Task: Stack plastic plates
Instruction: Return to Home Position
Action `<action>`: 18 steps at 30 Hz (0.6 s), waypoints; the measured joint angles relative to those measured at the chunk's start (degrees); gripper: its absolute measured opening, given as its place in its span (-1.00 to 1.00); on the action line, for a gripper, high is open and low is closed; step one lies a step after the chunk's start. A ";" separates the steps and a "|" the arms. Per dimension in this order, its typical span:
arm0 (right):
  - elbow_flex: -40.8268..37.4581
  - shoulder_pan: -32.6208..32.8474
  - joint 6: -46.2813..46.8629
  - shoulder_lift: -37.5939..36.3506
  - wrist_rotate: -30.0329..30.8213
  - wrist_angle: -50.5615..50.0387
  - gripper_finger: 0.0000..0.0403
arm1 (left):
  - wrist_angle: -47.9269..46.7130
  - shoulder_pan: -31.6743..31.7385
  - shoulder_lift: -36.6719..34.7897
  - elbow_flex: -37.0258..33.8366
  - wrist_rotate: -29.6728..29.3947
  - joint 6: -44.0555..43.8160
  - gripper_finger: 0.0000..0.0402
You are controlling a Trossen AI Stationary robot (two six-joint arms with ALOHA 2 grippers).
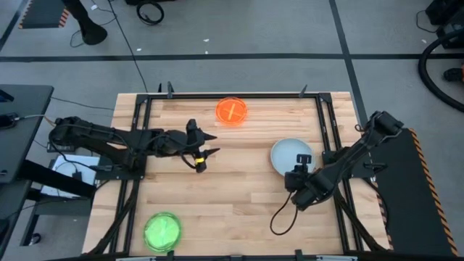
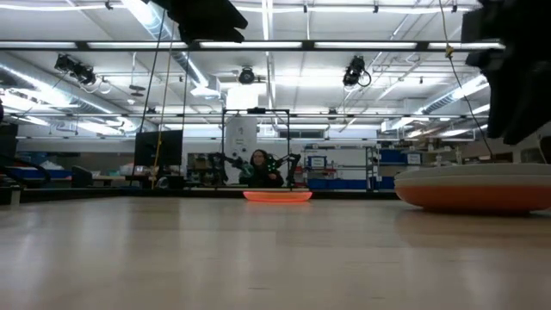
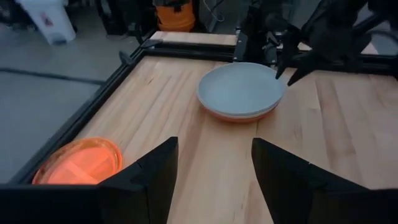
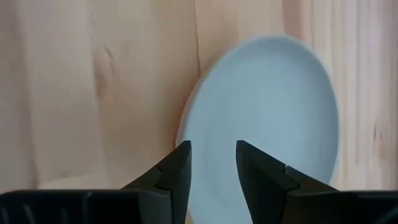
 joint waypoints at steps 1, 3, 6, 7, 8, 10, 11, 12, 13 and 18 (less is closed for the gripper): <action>0.94 0.03 -0.59 -0.38 0.54 0.10 -0.33 | 0.53 -0.48 0.01 0.00 -0.03 1.13 0.05; 2.88 0.07 -2.11 -1.68 2.74 1.26 -0.33 | 3.14 -2.09 0.04 0.00 -0.04 3.47 0.05; 4.60 0.23 -7.22 -4.06 6.37 7.06 -0.33 | 7.35 -5.27 -0.14 0.04 0.09 9.97 0.05; 4.63 0.23 -10.00 -4.97 7.06 10.44 -0.33 | 7.30 -6.14 -0.41 0.04 0.13 12.29 0.05; 4.50 0.24 -13.20 -5.86 7.94 13.97 -0.33 | 6.93 -6.78 -0.89 0.04 0.25 13.55 0.05; 3.37 0.22 -19.88 -7.64 9.38 23.44 -0.33 | 6.41 -7.02 -2.22 0.05 1.91 13.35 0.05; 2.49 -0.01 -23.61 -8.36 9.33 27.92 -0.33 | 5.77 -6.65 -2.94 0.09 3.44 12.79 0.05; 1.51 -0.44 -27.18 -8.92 8.85 32.30 -0.33 | 4.52 -6.39 -3.54 0.09 4.64 11.85 0.05; 0.43 -0.95 -30.56 -9.41 7.61 37.01 -0.33 | 3.13 -6.09 -3.86 0.07 5.12 11.22 0.05; -6.85 -6.83 -42.78 -10.69 -4.79 59.31 -0.34 | 0.85 -3.93 -3.73 0.04 6.65 8.95 0.05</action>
